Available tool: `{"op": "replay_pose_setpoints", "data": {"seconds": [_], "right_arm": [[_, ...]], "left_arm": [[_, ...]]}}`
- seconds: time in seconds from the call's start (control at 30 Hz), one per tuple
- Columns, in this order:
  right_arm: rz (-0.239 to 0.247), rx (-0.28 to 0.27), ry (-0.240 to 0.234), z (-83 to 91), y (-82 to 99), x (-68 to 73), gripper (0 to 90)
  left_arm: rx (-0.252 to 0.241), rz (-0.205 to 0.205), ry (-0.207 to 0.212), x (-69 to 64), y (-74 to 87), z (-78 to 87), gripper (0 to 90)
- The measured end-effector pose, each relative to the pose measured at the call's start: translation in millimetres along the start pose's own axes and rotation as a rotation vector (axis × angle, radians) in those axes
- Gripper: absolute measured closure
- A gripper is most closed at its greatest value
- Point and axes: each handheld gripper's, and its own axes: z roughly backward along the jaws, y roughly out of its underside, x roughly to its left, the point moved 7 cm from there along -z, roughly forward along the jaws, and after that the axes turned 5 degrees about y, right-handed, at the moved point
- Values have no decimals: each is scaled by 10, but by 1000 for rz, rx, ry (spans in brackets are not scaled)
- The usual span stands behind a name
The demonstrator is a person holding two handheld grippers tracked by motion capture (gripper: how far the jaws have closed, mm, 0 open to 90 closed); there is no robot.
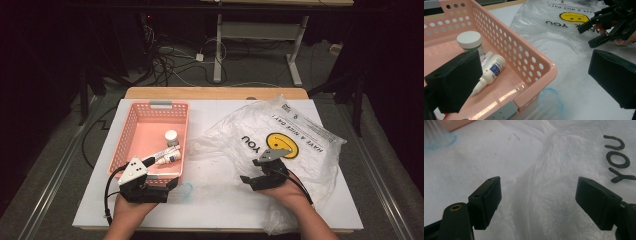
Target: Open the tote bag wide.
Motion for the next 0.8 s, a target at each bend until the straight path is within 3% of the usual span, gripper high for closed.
{"op": "replay_pose_setpoints", "data": {"seconds": [0.2, 0.27, 0.6, 0.8], "right_arm": [[56, 46, 11, -62, 75, 21, 308], [70, 39, 24, -56, 68, 1, 395], [27, 15, 12, -30, 59, -54, 616], [7, -8, 34, 1, 72, -82, 805]], "left_arm": [[1, -7, 5, -21, -1, -4, 0], [-1, -4, 6, -22, -5, 0, 0], [-2, 6, 14, -29, 0, -2, 0], [-1, 16, 19, -40, 2, -9, 0]]}}
